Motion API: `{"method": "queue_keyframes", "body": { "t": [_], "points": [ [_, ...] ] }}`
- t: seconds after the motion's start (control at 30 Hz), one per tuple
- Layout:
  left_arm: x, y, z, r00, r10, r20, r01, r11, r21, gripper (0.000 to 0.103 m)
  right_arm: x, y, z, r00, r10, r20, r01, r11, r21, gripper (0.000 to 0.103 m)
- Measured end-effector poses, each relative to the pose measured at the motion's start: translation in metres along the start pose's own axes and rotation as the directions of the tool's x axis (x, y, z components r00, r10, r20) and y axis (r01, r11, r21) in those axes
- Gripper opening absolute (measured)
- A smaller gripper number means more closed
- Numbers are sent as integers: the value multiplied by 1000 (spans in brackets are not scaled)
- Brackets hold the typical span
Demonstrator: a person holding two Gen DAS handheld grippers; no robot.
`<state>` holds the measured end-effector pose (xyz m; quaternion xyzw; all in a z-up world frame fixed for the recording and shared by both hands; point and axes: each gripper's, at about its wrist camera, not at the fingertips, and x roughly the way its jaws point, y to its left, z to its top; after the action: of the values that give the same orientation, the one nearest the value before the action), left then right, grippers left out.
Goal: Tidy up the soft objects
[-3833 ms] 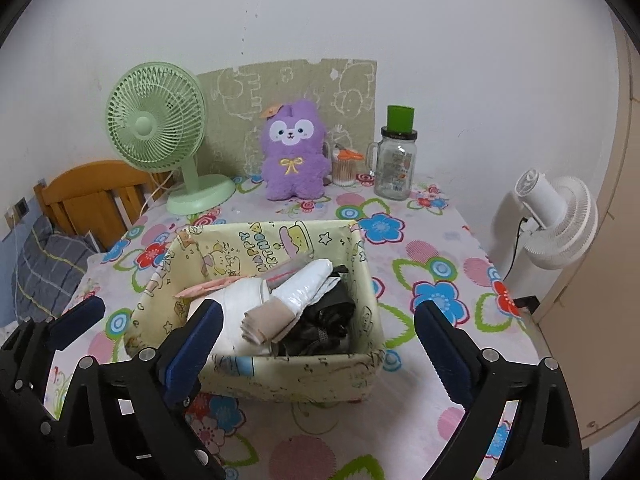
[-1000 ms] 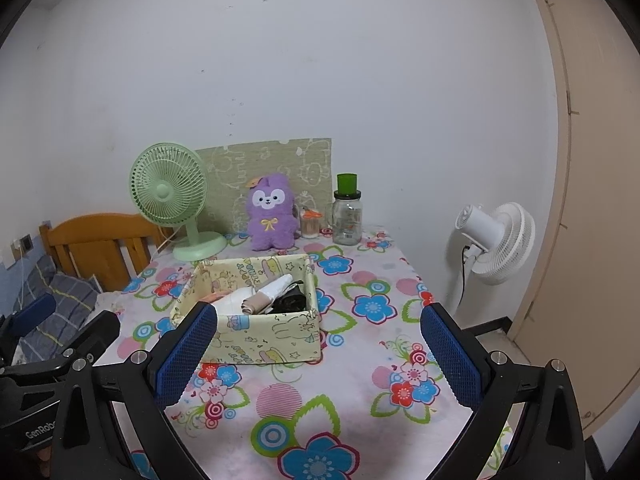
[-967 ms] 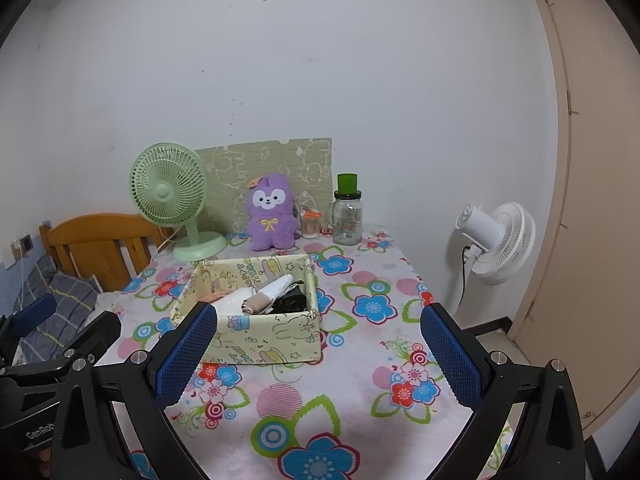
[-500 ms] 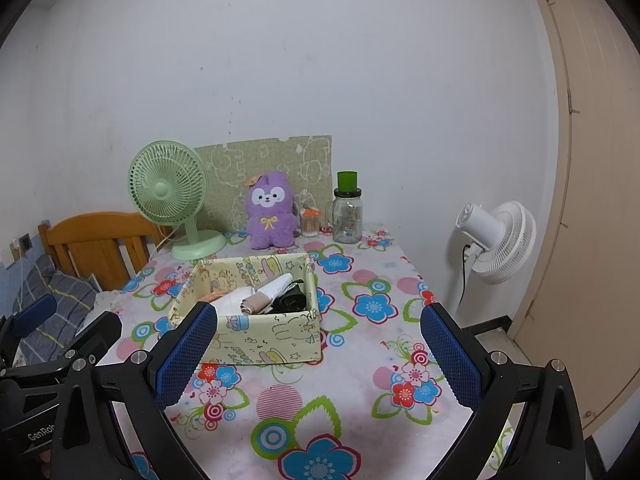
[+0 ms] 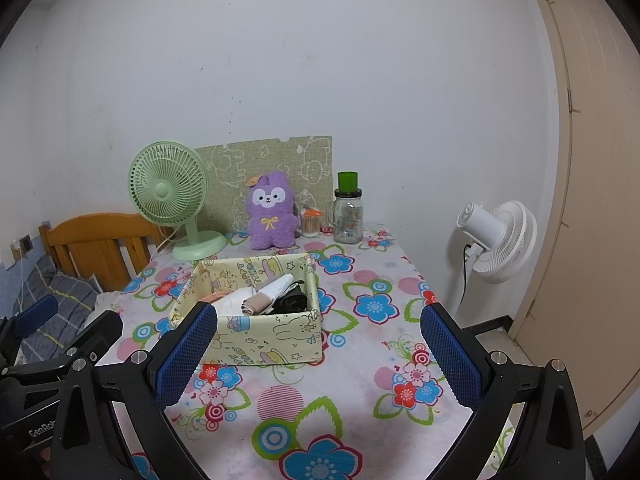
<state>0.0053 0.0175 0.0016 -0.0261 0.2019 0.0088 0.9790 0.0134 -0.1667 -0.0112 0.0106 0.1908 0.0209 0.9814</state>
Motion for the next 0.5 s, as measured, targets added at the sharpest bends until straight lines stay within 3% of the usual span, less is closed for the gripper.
{"method": "queue_keyframes", "body": {
  "t": [0.5],
  "points": [
    [2,-3,0,1000,-6,-3,6,1000,2,103,1,0,-1,1000,-2,-1,2,1000,8,103]
  ]
}}
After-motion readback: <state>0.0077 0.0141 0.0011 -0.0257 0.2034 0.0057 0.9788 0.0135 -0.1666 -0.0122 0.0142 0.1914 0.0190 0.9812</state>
